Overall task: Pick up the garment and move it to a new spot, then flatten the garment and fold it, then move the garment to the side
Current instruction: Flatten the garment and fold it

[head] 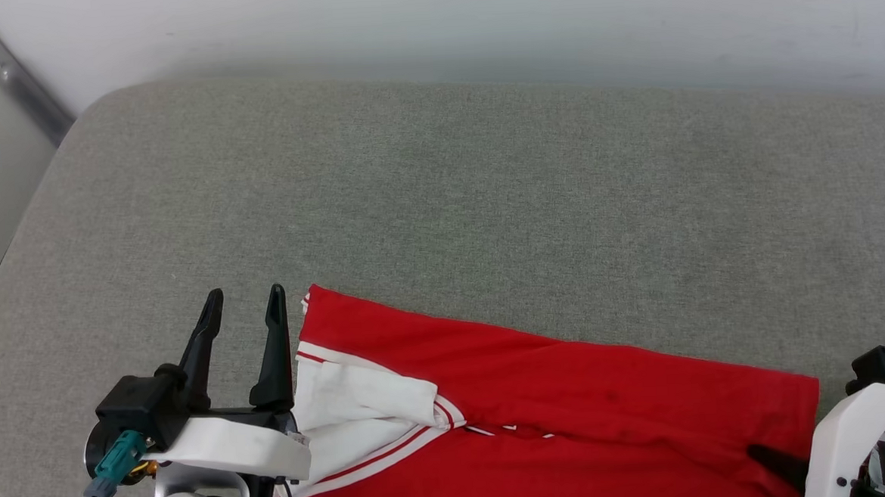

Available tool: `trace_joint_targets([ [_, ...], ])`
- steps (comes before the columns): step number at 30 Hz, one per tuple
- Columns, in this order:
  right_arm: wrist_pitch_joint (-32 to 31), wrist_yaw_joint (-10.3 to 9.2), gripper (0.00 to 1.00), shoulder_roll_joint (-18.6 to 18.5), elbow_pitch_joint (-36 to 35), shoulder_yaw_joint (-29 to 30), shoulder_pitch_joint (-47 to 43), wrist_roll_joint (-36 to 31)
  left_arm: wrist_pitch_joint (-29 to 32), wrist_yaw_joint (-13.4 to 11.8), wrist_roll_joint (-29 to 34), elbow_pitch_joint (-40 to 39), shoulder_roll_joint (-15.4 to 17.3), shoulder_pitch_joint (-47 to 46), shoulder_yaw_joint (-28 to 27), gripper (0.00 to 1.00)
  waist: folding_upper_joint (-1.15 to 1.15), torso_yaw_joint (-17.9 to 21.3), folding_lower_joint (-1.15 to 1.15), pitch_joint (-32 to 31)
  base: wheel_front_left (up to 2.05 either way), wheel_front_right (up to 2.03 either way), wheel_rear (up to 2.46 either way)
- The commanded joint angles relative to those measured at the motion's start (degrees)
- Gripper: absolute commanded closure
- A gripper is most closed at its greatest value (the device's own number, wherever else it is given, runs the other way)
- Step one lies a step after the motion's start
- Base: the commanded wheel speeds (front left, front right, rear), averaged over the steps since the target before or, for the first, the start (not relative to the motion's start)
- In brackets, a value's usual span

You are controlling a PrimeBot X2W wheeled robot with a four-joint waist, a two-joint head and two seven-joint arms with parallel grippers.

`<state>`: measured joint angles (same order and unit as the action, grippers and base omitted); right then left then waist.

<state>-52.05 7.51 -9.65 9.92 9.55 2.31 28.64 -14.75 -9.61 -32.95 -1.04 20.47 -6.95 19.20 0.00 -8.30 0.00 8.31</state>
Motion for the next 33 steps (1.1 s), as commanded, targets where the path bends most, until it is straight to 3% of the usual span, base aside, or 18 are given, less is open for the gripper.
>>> trace_joint_targets([
  [1, 0.12, -0.03, 1.0, 1.32, 2.51, -1.8, -0.23, 0.57, -0.25, -0.31, 0.43, 0.19, -0.03, -0.54, -0.3, 0.0, 0.0, 0.25, 0.0, -0.36, 0.0, 0.0, 0.0],
  [13, 3.95, -0.05, 1.0, -3.64, 0.95, -2.49, 2.54, 2.08, 1.35, -1.35, 0.3, 0.49, 1.29, 1.29, -0.1, 0.0, 0.0, 3.41, 0.0, -4.26, 0.0, 0.0, 0.0],
  [20, 2.72, -0.05, 1.0, -5.01, -0.38, 4.49, 1.76, -0.04, 1.77, -2.16, 0.17, -0.49, 1.63, 2.78, -0.14, 0.0, 0.0, 5.83, 0.0, -5.27, 0.0, 0.0, 0.0],
  [27, -0.87, -0.04, 1.0, -1.36, -3.47, 15.37, 2.59, -1.53, 1.87, -2.45, 0.28, -0.81, 1.56, 2.85, 0.28, 0.0, 0.0, 7.25, 0.0, -4.94, 0.0, 0.0, 0.0],
  [30, -4.96, -0.04, 1.0, 3.6, -4.37, 18.71, 4.69, 3.85, 1.95, -2.37, 0.46, -0.71, 1.64, 2.41, 0.55, 0.0, 0.0, 7.44, 0.0, -4.87, 0.0, 0.0, 0.0],
  [33, -10.55, -0.04, 1.0, 6.02, -4.32, 19.99, 5.88, 11.16, 2.06, -2.39, 0.76, -0.54, 1.84, 1.9, 0.93, 0.0, 0.0, 7.33, 0.0, -4.9, 0.0, 0.0, 0.0],
])
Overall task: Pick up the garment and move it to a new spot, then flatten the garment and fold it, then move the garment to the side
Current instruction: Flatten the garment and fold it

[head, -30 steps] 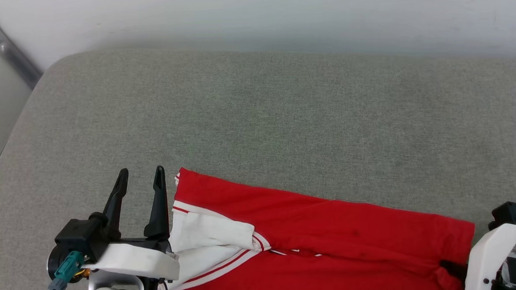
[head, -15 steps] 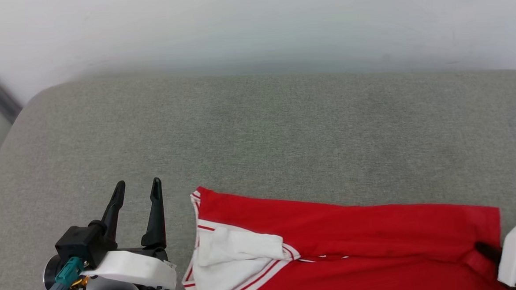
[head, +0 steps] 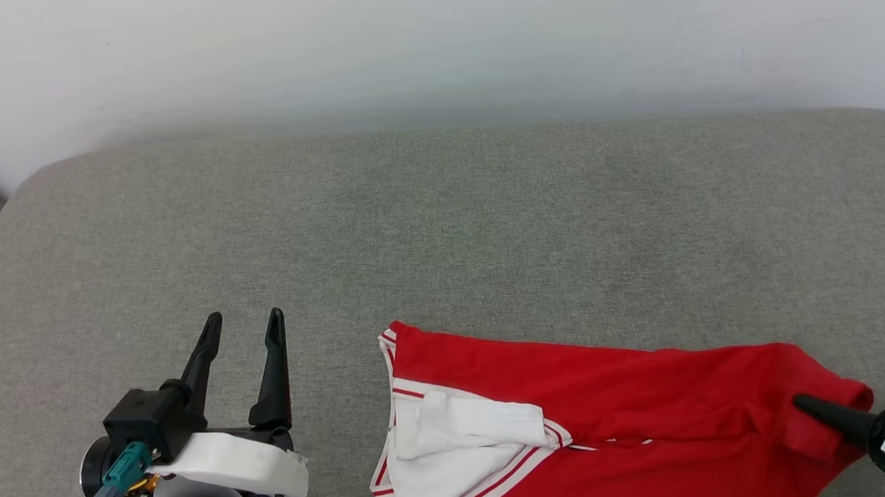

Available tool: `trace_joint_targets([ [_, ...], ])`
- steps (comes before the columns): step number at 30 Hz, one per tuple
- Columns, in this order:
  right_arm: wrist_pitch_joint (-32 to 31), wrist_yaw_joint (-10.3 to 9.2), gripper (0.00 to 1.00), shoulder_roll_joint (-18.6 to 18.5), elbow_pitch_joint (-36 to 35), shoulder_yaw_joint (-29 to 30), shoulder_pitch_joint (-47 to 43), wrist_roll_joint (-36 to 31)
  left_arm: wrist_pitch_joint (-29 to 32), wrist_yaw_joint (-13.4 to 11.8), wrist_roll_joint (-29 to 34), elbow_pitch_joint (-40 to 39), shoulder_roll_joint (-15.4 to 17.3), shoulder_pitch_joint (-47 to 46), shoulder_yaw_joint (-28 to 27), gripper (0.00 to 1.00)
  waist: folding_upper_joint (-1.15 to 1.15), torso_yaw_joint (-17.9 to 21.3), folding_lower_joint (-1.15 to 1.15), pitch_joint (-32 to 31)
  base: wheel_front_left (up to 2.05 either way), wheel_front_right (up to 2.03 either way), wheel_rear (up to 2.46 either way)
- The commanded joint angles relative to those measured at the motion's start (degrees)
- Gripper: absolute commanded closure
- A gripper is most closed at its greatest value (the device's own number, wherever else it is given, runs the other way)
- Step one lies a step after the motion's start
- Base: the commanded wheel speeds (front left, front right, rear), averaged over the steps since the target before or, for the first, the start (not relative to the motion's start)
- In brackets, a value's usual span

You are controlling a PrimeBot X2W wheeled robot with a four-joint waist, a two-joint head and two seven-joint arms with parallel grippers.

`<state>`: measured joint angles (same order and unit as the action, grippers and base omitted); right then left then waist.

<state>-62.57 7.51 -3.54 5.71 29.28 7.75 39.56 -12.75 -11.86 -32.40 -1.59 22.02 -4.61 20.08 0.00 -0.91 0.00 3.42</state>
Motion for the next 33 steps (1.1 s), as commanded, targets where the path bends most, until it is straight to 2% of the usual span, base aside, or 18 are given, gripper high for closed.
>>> trace_joint_targets([
  [1, -1.61, -0.04, 1.0, 0.37, 0.06, 0.04, 0.76, 2.71, 0.14, -0.15, 0.29, 0.03, 0.22, -0.6, 0.2, 0.0, 0.0, -0.17, 0.0, 0.0, 0.0, 0.0, 0.0],
  [4, -4.5, -0.04, 1.0, 0.88, 2.52, -3.2, 1.32, 11.55, 0.37, 0.06, 0.32, 0.22, 0.23, -0.93, 0.49, 0.0, 0.0, -0.56, 0.0, -0.11, 0.0, 0.0, 0.0],
  [6, -3.81, -0.04, 1.0, 0.75, 4.78, -6.79, 1.31, 17.5, 0.44, 0.16, 0.29, 0.41, 0.16, -1.32, 0.74, 0.0, 0.0, -0.97, 0.0, -0.11, 0.0, 0.0, 0.0],
  [8, -1.85, -0.03, 1.0, 0.74, 6.8, -11.49, 1.42, 22.36, 0.7, 0.35, 0.27, 0.49, 0.06, -1.72, 0.98, 0.0, 0.0, -1.5, 0.0, 0.04, 0.0, 0.0, 0.0],
  [15, 8.29, -0.03, 1.0, 0.74, 11.58, -29.4, 3.71, 32.36, 1.2, 0.8, 0.5, 1.04, -0.46, -3.36, 2.06, 0.0, 0.0, -4.11, 0.0, 1.14, 0.0, 0.0, 0.0],
  [21, 16.34, -0.04, 1.0, 0.67, 13.8, -42.12, 6.88, 34.28, 0.84, 1.21, 0.5, 1.62, -1.23, -4.85, 2.74, 0.0, 0.0, -6.84, 0.0, 2.37, 0.0, 0.0, 0.0],
  [23, 18.97, -0.04, 1.0, 0.65, 14.54, -44.55, 8.11, 34.63, 0.68, 1.46, 0.47, 1.86, -1.41, -5.21, 2.87, 0.0, 0.0, -7.65, 0.0, 2.87, 0.0, 0.0, 0.0],
  [26, 23.21, -0.04, 1.0, 0.64, 16.75, -46.89, 9.52, 31.64, 0.38, 1.65, 0.38, 2.29, -1.76, -5.56, 2.99, 0.0, 0.0, -8.62, 0.0, 3.69, 0.0, 0.0, 0.0],
  [27, 24.75, -0.04, 0.76, 0.64, 17.48, -47.36, 10.05, 30.22, 0.3, 1.69, 0.34, 2.45, -1.88, -5.67, 3.08, 0.0, 0.0, -8.84, 0.0, 3.91, 0.0, 0.0, 0.0],
  [29, 27.26, -0.04, 0.43, 0.68, 18.09, -48.46, 10.8, 28.49, 0.03, 1.73, 0.35, 2.81, -2.01, -5.75, 3.18, 0.0, 0.0, -9.07, 0.0, 4.19, 0.0, 0.0, 0.0],
  [30, 28.37, -0.04, 0.0, 0.62, 18.24, -48.79, 11.06, 27.97, -0.13, 1.76, 0.37, 3.0, -2.06, -5.78, 3.18, 0.0, 0.0, -9.11, 0.0, 4.27, 0.0, 0.0, 0.0],
  [33, 30.06, -0.04, 0.0, 0.04, 18.37, -50.39, 11.72, 27.14, -0.22, 1.72, 0.3, 3.56, -2.18, -5.63, 3.23, 0.0, 0.0, -9.0, 0.0, 4.12, 0.0, 0.0, 0.0],
])
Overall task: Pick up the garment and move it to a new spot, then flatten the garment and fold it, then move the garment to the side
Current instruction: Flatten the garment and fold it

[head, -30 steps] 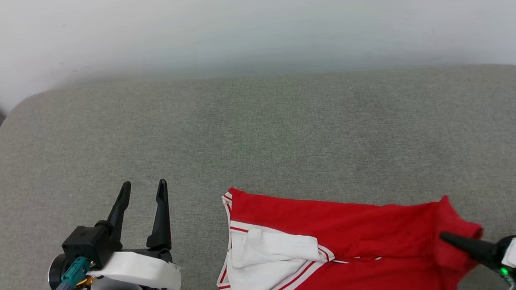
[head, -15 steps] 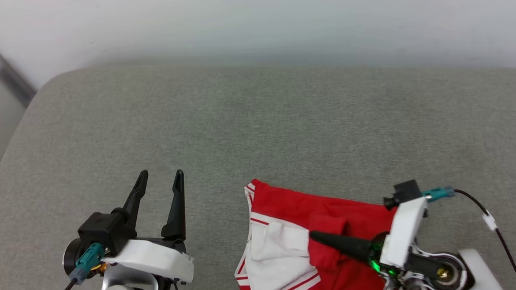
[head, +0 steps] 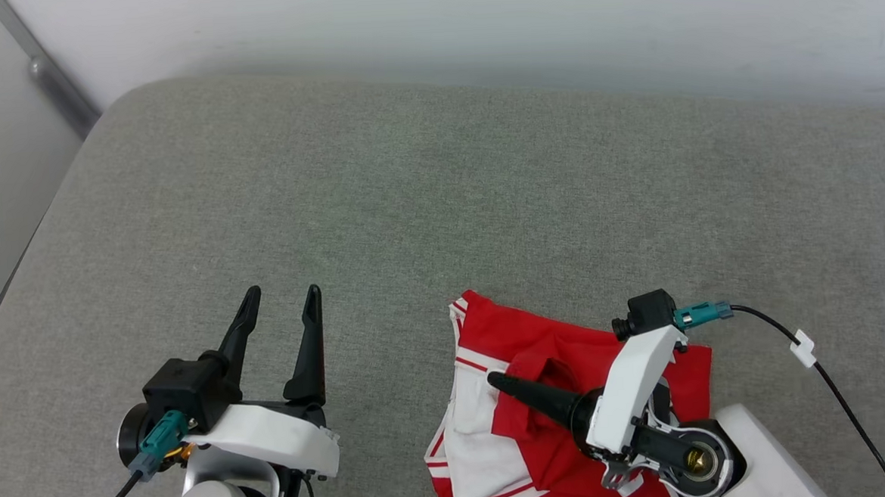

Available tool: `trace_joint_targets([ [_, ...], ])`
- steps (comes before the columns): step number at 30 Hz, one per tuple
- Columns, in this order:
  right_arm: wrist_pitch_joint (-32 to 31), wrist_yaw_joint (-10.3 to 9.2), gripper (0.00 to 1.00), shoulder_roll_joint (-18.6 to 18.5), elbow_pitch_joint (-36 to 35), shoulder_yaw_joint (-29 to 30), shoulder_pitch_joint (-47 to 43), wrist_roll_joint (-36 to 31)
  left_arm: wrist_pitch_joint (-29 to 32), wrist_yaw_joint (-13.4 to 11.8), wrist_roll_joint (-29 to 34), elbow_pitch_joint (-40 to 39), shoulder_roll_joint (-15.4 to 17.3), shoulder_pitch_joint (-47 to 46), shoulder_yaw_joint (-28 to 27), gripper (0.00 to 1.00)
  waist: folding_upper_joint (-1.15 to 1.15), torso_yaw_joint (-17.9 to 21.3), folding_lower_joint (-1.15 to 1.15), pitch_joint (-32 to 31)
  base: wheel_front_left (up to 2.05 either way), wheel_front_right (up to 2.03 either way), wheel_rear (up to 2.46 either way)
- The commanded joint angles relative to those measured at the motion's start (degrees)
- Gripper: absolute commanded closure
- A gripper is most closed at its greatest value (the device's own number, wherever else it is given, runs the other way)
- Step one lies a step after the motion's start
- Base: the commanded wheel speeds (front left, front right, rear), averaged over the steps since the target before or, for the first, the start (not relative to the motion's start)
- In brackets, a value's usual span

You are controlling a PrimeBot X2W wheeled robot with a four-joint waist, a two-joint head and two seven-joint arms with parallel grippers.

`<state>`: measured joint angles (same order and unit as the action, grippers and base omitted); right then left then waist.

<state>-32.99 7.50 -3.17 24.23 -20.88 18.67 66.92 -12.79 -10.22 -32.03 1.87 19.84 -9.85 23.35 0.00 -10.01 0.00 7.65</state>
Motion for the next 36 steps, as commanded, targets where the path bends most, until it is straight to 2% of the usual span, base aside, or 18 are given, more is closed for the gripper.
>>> trace_joint_targets([
  [1, 0.84, -0.02, 0.0, -0.57, -0.37, -0.78, 1.12, -0.37, -0.29, 0.01, -0.1, 0.32, -0.02, -0.23, -0.05, 0.0, 0.0, 0.27, 0.0, -0.34, 0.0, 0.0, 0.0],
  [8, 2.77, -0.02, 0.0, -4.39, -4.31, -5.9, 2.66, -5.81, -0.13, -0.24, -0.22, 1.02, 0.07, 0.36, 0.31, 0.0, 0.0, 1.77, 0.0, -1.95, 0.0, 0.0, 0.0],
  [12, 5.58, -0.02, 0.0, -8.12, -7.38, -7.18, 2.97, -12.04, -0.14, -0.66, -0.3, 1.14, 0.26, 1.06, 0.19, 0.0, 0.0, 2.94, 0.0, -2.74, 0.0, 0.0, 0.0],
  [17, 12.04, -0.02, 0.0, -12.27, -6.23, -2.17, 1.07, -25.94, -0.63, -2.38, 0.21, 1.18, 0.44, 2.07, -0.71, 0.0, 0.0, 4.85, 0.0, -3.94, 0.0, 0.0, 0.0],
  [18, 12.04, -0.02, 0.0, -12.27, -6.23, -2.17, 1.07, -25.94, -0.63, -2.38, 0.21, 1.18, 0.44, 2.07, -0.71, 0.0, 0.0, 4.85, 0.0, -3.94, 0.0, 0.0, 0.0],
  [21, 15.28, -0.02, 0.0, -13.52, -6.02, 3.75, -1.47, -33.55, -0.73, -2.99, 0.14, 1.23, 0.36, 2.67, -0.93, 0.0, 0.0, 5.86, 0.0, -4.61, 0.0, 0.0, 0.0],
  [26, 19.94, -0.02, 0.0, -13.02, -9.66, 14.21, -6.97, -44.54, -1.04, -3.6, -0.21, 1.09, 0.61, 3.75, -1.48, 0.0, 0.0, 7.54, 0.0, -5.24, 0.0, 0.0, 0.0],
  [30, 25.86, -0.02, 0.0, -10.24, -15.63, 20.82, -11.62, -51.03, -1.13, -3.87, -0.54, 1.59, 0.79, 4.75, -1.89, 0.0, 0.0, 8.47, 0.0, -6.23, 0.0, 0.0, 0.0],
  [36, 33.1, -0.03, 0.0, -5.94, -23.43, 24.53, -18.61, -55.18, -1.04, -4.24, -1.1, 2.53, 1.23, 6.65, -2.18, 0.0, 0.0, 9.08, 0.0, -8.01, 0.0, 0.0, 0.0],
])
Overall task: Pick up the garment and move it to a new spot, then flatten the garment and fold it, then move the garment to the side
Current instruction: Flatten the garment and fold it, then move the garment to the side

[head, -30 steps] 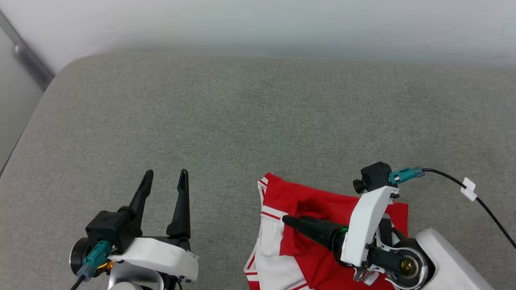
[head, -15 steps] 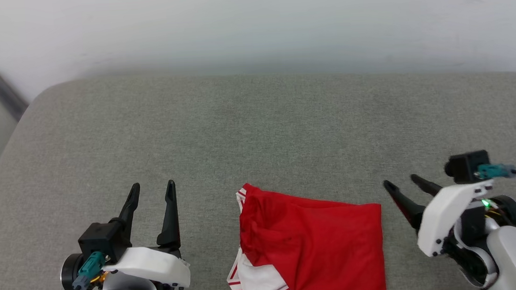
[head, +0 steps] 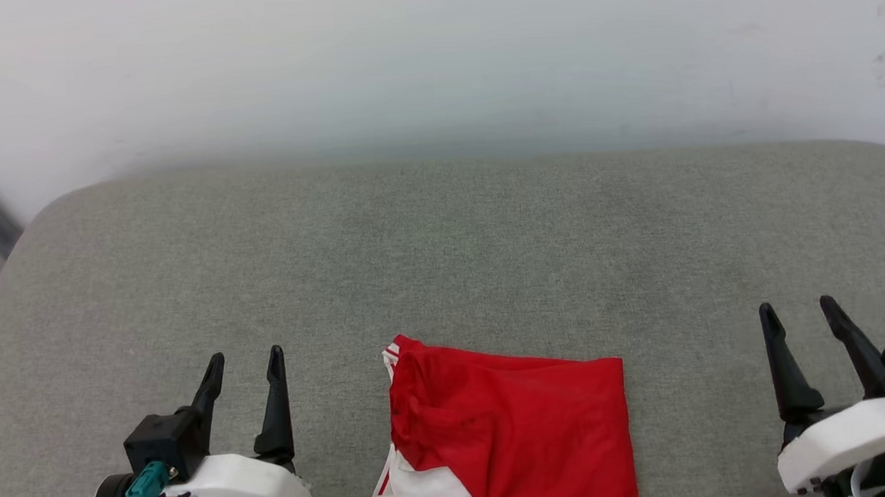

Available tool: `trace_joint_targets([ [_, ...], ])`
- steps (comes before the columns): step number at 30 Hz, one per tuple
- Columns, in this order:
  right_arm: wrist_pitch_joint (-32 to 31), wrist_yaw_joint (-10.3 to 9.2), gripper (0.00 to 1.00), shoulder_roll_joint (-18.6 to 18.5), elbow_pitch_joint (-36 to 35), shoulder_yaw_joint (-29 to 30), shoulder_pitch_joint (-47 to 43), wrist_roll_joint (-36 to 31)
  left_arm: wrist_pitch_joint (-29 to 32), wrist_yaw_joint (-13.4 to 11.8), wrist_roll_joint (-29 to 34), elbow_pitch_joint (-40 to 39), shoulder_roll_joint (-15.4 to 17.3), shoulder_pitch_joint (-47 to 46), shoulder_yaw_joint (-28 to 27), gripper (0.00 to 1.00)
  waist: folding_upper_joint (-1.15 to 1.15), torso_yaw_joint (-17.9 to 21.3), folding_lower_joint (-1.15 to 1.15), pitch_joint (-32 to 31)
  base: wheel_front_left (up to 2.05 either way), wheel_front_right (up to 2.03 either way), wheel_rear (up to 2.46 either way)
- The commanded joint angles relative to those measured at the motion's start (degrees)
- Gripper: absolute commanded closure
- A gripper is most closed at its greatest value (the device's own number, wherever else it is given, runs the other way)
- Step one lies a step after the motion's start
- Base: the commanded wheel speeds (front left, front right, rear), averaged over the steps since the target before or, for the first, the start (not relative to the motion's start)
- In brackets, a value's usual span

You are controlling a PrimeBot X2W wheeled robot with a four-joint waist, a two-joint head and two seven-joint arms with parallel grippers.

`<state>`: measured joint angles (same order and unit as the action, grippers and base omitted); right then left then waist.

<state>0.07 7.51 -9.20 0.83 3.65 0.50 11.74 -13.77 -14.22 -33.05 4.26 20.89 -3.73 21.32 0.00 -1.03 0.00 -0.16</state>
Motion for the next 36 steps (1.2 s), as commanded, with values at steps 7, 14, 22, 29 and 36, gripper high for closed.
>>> trace_joint_targets([
  [7, 0.56, -0.04, 0.0, 3.28, -6.43, 0.1, -7.66, -1.78, 0.0, -0.55, 0.49, 0.75, 0.67, 2.03, 0.55, 0.0, 0.0, 0.48, 0.0, -1.28, 0.0, 0.0, 0.0],
  [14, -0.79, -0.04, 0.0, 4.7, -8.88, -0.03, -9.87, -2.33, -0.1, -0.97, 0.98, 1.22, 1.1, 2.35, 1.04, 0.0, 0.0, 0.93, 0.0, -1.83, 0.0, 0.0, 0.0],
  [22, -3.64, -0.04, 0.0, 5.17, -8.99, 1.03, -9.99, -0.69, -0.27, -1.12, 1.33, 0.91, 1.11, 1.37, 1.3, 0.0, 0.0, 1.17, 0.0, -1.75, 0.0, 0.0, 0.0],
  [29, -17.45, -0.04, 0.0, 2.85, -1.73, 6.54, -7.68, 11.39, -0.77, -1.18, 2.21, 0.04, 1.17, 0.45, 0.88, 0.0, 0.0, 1.09, 0.0, -0.99, 0.0, 0.0, 0.0],
  [36, -36.47, -0.04, 0.0, 1.21, 7.25, 7.82, -3.33, 27.03, -1.21, -0.34, 2.53, -0.73, -0.23, -0.5, 0.6, 0.0, 0.0, -0.99, 0.0, 0.14, 0.0, 0.0, 0.0],
])
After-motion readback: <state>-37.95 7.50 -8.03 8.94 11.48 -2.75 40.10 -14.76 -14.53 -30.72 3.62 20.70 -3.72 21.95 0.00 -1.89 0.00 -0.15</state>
